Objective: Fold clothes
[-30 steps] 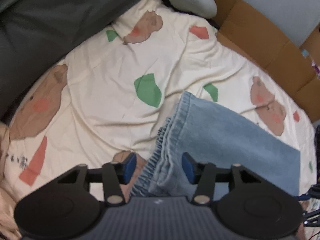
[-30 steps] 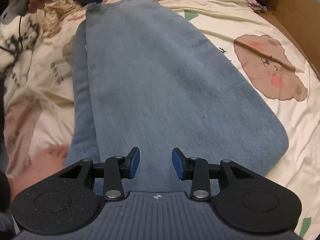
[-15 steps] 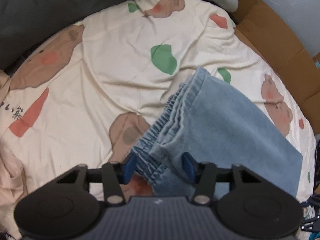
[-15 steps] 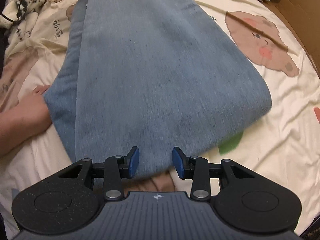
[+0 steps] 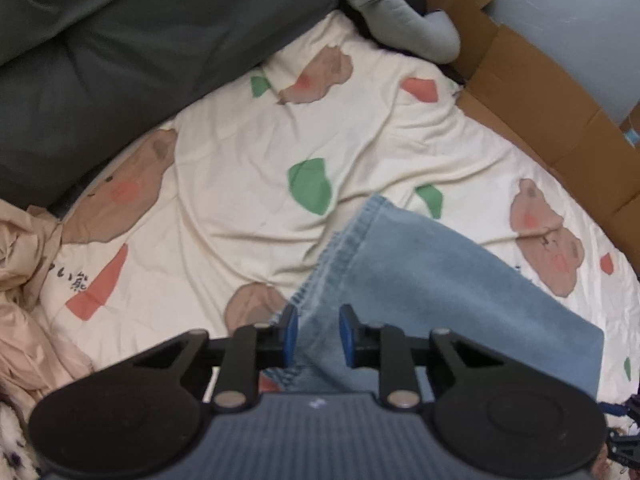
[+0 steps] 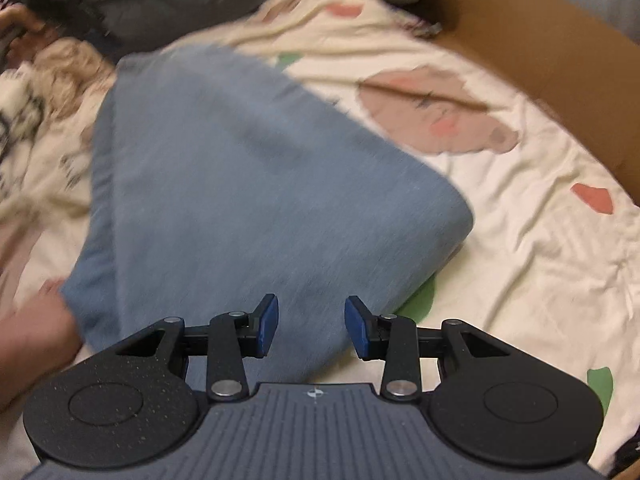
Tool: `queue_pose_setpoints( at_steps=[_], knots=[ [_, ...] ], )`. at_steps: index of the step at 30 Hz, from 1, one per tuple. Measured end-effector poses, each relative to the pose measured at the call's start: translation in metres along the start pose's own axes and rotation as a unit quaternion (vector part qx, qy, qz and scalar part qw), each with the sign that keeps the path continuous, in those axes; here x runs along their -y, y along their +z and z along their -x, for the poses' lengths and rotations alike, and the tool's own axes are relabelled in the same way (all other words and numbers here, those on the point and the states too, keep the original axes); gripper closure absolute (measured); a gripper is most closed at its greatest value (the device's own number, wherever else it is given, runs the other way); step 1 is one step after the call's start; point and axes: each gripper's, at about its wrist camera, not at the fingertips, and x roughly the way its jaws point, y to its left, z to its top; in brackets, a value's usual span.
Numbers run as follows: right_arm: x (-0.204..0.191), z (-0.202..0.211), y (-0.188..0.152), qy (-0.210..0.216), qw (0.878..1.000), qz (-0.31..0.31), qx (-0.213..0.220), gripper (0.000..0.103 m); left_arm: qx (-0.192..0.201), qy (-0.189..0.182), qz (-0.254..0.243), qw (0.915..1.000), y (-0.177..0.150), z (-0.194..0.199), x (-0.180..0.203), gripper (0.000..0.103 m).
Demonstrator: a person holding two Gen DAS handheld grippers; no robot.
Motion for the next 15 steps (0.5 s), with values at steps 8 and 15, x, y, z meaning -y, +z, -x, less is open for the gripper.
queue_pose_setpoints(
  at_steps=[8,15],
  knots=[
    [0.012,-0.018,0.006,-0.004,1.000,0.011,0.026,0.061,-0.025,0.002,-0.028,0.9993,-0.014,-0.030,0.023,0.084],
    [0.032,-0.035,0.010,-0.025,0.999,0.014,0.032,0.065,-0.042,0.029,-0.029,0.9983,-0.014,-0.052,0.016,0.100]
  ],
)
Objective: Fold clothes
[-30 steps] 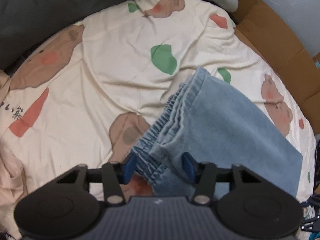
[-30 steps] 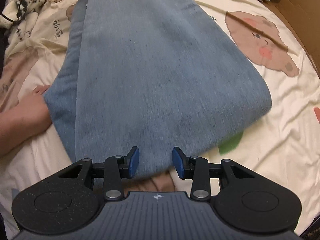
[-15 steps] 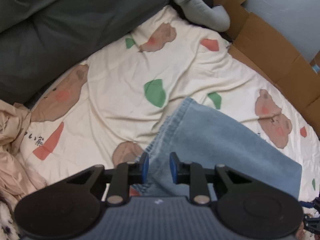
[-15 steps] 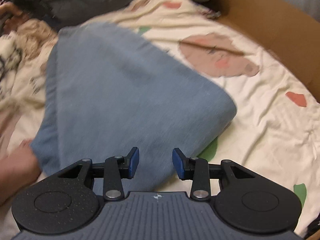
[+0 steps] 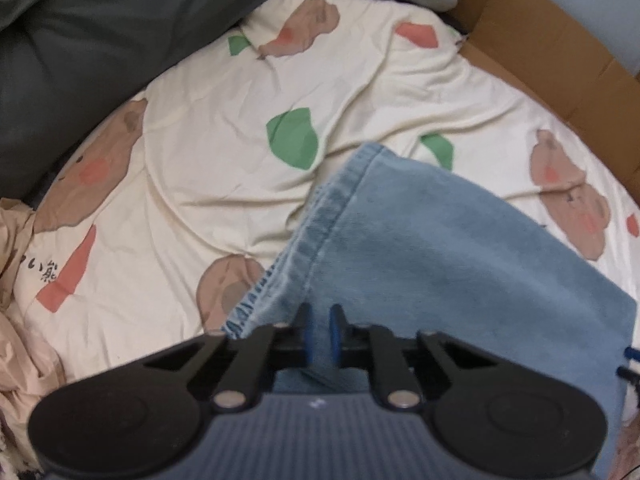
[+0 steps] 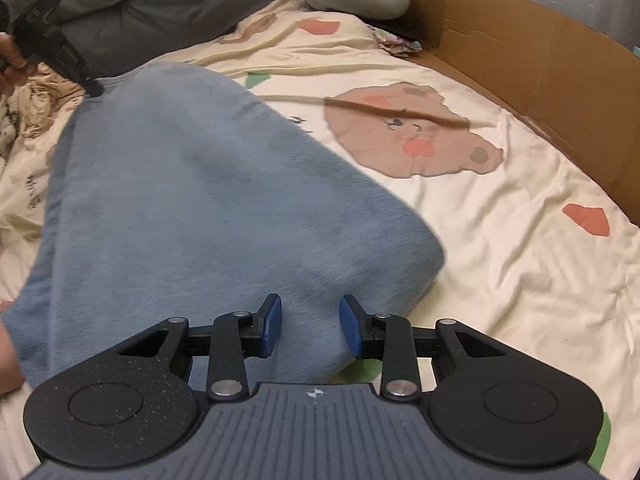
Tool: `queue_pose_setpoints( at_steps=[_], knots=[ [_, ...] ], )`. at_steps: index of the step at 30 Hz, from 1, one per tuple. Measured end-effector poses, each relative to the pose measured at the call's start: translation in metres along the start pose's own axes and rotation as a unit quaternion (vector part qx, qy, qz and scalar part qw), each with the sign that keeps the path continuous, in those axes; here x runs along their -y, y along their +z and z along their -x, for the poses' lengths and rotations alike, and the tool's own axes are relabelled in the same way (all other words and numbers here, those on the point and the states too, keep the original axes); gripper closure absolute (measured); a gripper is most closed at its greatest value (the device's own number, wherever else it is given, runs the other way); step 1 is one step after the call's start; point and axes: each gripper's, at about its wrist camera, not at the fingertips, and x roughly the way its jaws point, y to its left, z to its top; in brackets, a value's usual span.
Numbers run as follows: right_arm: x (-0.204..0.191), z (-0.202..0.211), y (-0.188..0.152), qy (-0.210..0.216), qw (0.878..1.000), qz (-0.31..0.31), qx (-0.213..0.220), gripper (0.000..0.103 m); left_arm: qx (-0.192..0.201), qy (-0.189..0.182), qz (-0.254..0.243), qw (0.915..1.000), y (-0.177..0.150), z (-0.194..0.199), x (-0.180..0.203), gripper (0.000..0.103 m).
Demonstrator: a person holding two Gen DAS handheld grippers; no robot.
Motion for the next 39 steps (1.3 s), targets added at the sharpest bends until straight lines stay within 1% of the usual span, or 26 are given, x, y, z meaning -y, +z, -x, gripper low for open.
queue_pose_setpoints(
  at_steps=[4,6,9,11,13,14,16,17,19,23,25,30,34,36,39],
  knots=[
    [0.014,-0.005,0.004,-0.020,1.000,0.000,0.004,0.065,-0.006,0.001,0.015,0.9999,0.003,-0.007,-0.004,0.101],
    [0.022,-0.009,0.007,-0.024,1.000,-0.001,0.004,0.065,-0.008,0.005,0.009,0.9999,0.004,-0.010,-0.002,0.101],
    [0.026,-0.013,0.012,-0.026,1.000,0.006,0.007,0.066,-0.009,0.009,0.008,0.9999,0.005,-0.012,0.000,0.101],
    [0.026,-0.012,0.017,-0.024,1.000,0.010,0.018,0.067,-0.009,0.014,0.007,0.9998,0.006,-0.011,0.002,0.100],
    [0.025,-0.009,0.023,-0.016,0.999,0.013,0.032,0.070,-0.009,0.018,-0.002,0.9998,0.006,-0.007,0.008,0.099],
    [0.025,-0.010,0.025,-0.015,0.999,0.015,0.035,0.071,-0.009,0.019,-0.005,0.9998,0.005,-0.005,0.011,0.097],
    [0.026,-0.013,0.027,-0.017,0.999,0.018,0.034,0.072,-0.009,0.012,0.001,0.9999,0.005,0.000,0.015,0.094],
    [0.027,-0.014,0.028,-0.019,0.999,0.018,0.034,0.074,-0.009,0.009,0.004,0.9999,0.005,0.002,0.018,0.093],
    [0.030,-0.016,0.028,-0.027,0.999,0.016,0.032,0.075,-0.009,-0.001,0.013,0.9999,0.005,0.006,0.023,0.093],
    [0.037,-0.018,0.025,-0.042,0.999,0.005,0.025,0.076,0.002,-0.012,-0.010,0.9999,0.005,0.009,0.044,0.093],
    [0.041,-0.025,0.021,-0.044,0.999,0.000,0.009,0.076,0.005,-0.019,-0.018,0.9996,0.006,0.007,0.054,0.093],
    [0.043,-0.031,0.020,-0.040,0.999,-0.007,0.004,0.076,0.018,-0.038,-0.027,0.9987,0.010,0.001,0.080,0.092],
    [0.042,-0.025,0.022,-0.041,0.999,-0.004,0.006,0.076,0.025,-0.071,-0.036,0.9965,0.006,-0.005,0.107,0.091],
    [0.038,-0.016,0.021,-0.031,0.999,-0.009,0.015,0.076,0.025,-0.091,-0.043,0.9946,0.003,-0.007,0.122,0.086],
    [0.027,-0.007,0.014,-0.013,1.000,0.001,0.012,0.076,0.021,-0.114,-0.063,0.9912,-0.006,-0.013,0.145,0.086]
  ],
)
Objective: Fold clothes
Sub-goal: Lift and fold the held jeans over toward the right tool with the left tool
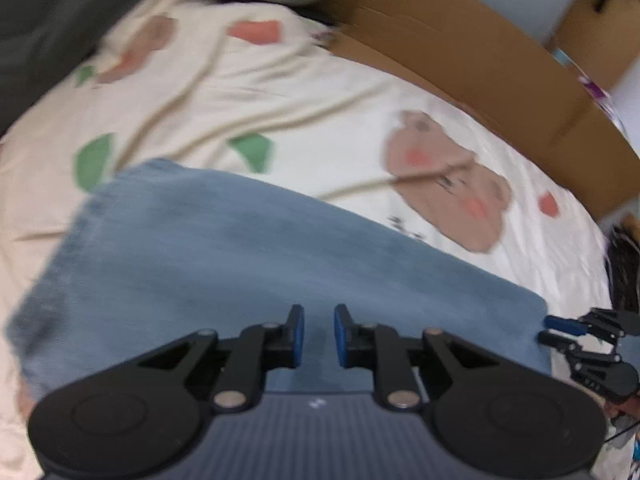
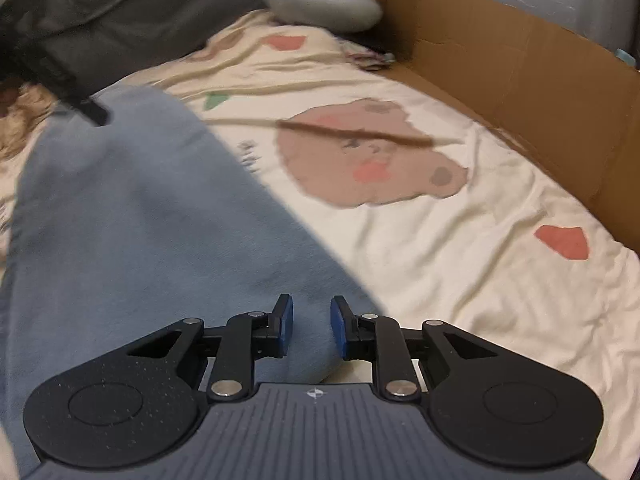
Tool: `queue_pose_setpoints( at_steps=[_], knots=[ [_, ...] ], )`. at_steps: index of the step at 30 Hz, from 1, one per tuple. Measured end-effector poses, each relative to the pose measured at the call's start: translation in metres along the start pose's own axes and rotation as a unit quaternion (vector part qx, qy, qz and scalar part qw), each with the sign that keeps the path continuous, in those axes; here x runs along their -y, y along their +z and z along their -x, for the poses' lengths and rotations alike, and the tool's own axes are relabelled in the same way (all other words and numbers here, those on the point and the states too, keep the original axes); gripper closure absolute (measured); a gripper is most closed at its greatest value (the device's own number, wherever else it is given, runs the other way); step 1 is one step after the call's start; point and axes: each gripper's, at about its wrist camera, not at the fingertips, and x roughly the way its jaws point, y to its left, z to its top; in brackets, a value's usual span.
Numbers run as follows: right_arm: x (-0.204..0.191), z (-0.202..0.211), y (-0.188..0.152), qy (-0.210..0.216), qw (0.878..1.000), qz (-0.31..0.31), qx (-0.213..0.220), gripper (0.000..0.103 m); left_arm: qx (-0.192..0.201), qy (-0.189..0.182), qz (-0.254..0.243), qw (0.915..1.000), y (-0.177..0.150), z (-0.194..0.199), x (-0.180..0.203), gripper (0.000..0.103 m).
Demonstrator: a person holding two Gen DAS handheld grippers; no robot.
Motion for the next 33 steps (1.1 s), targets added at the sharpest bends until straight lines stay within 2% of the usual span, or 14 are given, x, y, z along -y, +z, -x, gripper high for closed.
queue_pose_setpoints(
  at_steps=[4,7,10,17,24,28,33],
  knots=[
    [-0.019,0.009,-0.016,0.028,0.999,0.016,-0.020,0.076,-0.027,-0.033,-0.005,0.9991,-0.016,-0.014,0.025,0.086],
    [-0.030,0.018,-0.024,0.050,0.998,0.019,-0.027,0.076,-0.038,-0.040,-0.028,0.9981,-0.028,-0.019,0.041,0.086],
    [-0.041,0.023,-0.030,0.073,0.996,0.022,-0.040,0.076,-0.060,-0.053,-0.024,0.9965,-0.039,-0.022,0.050,0.086],
    [-0.064,0.035,-0.042,0.091,0.994,0.029,-0.056,0.077,-0.122,-0.063,-0.049,0.9894,-0.071,-0.018,0.079,0.094],
    [-0.078,0.050,-0.050,0.106,0.992,0.020,-0.071,0.077,-0.171,-0.071,-0.064,0.9807,-0.092,-0.013,0.091,0.095],
    [-0.070,0.058,-0.048,0.103,0.992,-0.023,-0.065,0.075,-0.188,-0.068,-0.066,0.9776,-0.100,-0.015,0.088,0.095],
    [-0.046,0.057,-0.052,0.089,0.987,-0.122,-0.057,0.075,-0.198,-0.064,-0.061,0.9762,-0.107,-0.023,0.082,0.095]
  ],
)
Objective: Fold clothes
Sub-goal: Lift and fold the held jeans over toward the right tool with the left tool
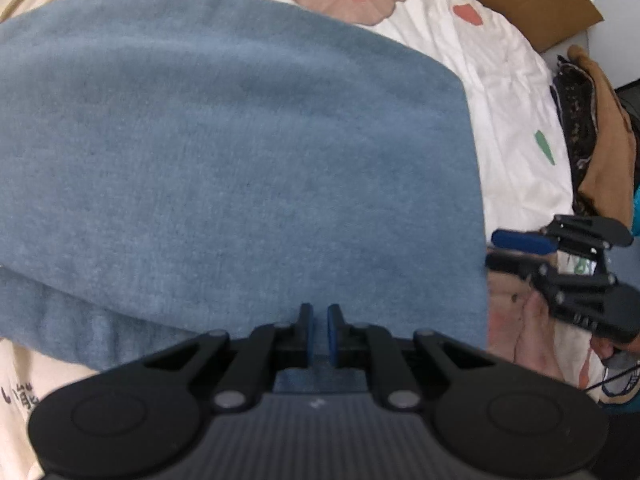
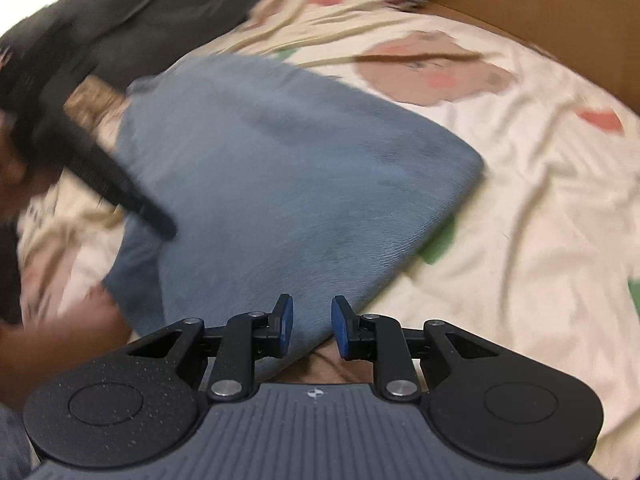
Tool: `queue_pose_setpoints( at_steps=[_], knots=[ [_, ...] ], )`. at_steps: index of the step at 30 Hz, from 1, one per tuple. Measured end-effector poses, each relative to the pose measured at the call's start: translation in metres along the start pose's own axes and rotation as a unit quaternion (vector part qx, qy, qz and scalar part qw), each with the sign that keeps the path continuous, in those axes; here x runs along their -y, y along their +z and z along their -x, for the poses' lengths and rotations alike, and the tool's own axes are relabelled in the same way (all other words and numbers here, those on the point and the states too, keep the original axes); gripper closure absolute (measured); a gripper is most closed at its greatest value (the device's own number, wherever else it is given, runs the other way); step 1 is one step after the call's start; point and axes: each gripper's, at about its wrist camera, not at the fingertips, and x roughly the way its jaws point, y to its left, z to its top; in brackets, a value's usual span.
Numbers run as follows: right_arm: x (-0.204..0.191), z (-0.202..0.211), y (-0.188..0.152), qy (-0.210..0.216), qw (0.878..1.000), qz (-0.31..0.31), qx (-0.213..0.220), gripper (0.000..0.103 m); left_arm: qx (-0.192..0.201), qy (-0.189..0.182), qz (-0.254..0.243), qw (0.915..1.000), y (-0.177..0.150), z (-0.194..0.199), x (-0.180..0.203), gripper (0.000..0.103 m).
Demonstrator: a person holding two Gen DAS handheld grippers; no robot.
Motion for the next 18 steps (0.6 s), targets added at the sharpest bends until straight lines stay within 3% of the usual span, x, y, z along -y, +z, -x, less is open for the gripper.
queue_pose_setpoints(
  at_steps=[5,9,18],
  knots=[
    [0.024,-0.007,0.000,-0.008,0.996,-0.084,0.001,0.074,-0.005,0.002,-0.005,1.0000,0.001,-0.007,-0.003,0.095],
    [0.045,-0.014,-0.001,0.023,0.985,-0.169,0.003,0.074,-0.008,0.003,-0.008,0.9999,0.001,-0.008,-0.004,0.095],
    [0.080,-0.039,-0.016,0.104,0.927,-0.360,0.009,0.073,-0.018,0.003,-0.007,0.9998,0.001,-0.010,-0.005,0.095]
  ],
)
